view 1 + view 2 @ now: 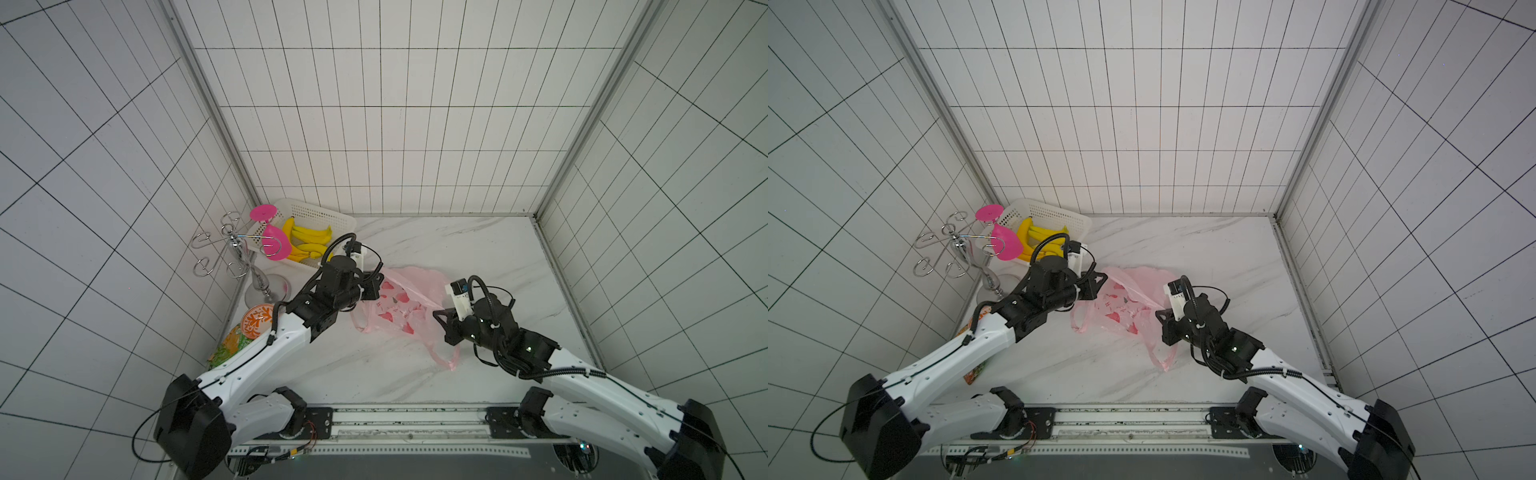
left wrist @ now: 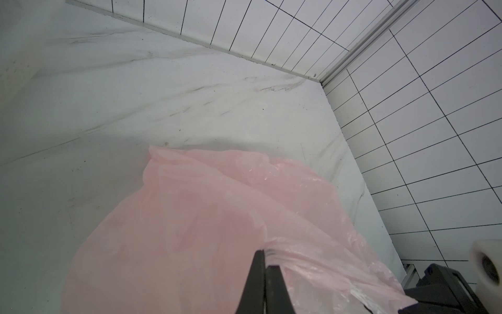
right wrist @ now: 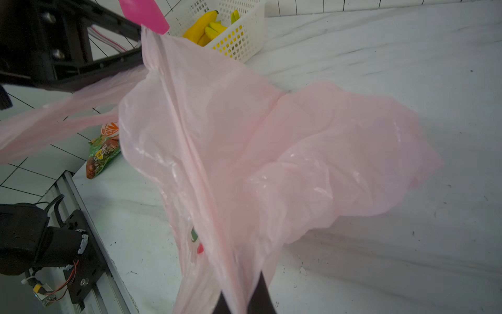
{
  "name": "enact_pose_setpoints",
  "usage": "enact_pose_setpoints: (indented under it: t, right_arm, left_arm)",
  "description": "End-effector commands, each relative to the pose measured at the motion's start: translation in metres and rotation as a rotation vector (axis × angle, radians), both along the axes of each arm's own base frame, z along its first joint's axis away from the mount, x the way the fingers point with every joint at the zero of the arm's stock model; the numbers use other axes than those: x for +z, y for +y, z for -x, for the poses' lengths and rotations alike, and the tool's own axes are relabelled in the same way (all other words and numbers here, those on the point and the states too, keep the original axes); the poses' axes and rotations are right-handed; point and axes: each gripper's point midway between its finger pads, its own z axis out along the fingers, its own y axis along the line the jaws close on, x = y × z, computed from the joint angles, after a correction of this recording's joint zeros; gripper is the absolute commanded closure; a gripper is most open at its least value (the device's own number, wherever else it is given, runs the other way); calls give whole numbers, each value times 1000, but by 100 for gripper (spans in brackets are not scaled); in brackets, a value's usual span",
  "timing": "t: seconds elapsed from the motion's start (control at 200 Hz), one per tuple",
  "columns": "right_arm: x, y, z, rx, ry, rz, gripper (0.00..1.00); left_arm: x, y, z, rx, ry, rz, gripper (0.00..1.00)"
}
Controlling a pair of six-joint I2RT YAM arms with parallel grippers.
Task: Place the banana into a plastic bag & tie a knot
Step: Open the plastic bag at the center of the board.
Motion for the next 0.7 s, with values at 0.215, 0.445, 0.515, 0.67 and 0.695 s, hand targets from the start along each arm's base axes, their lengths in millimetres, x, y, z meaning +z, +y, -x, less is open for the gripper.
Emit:
enact_pose_setpoints:
  t: [0.215, 0.445, 0.515, 0.67, 0.695]
  right_arm:
    - [18, 39, 28, 200, 68, -68, 100]
    - [37, 41, 32, 233, 2, -127, 100]
    - [36, 32, 18, 132, -4, -115, 100]
    - [38, 6, -15, -96, 23, -127, 100]
    - [38, 2, -19, -123, 26, -127, 100]
  left_arm:
    - [13, -35, -83, -14, -81, -23, 100]
    - [-5, -14, -129, 68, -19, -22, 97]
    - [2, -19, -126, 36, -6, -40, 80]
    - [25, -18, -99, 22, -20, -70, 50]
    - [29, -14, -93, 29, -25, -74, 47]
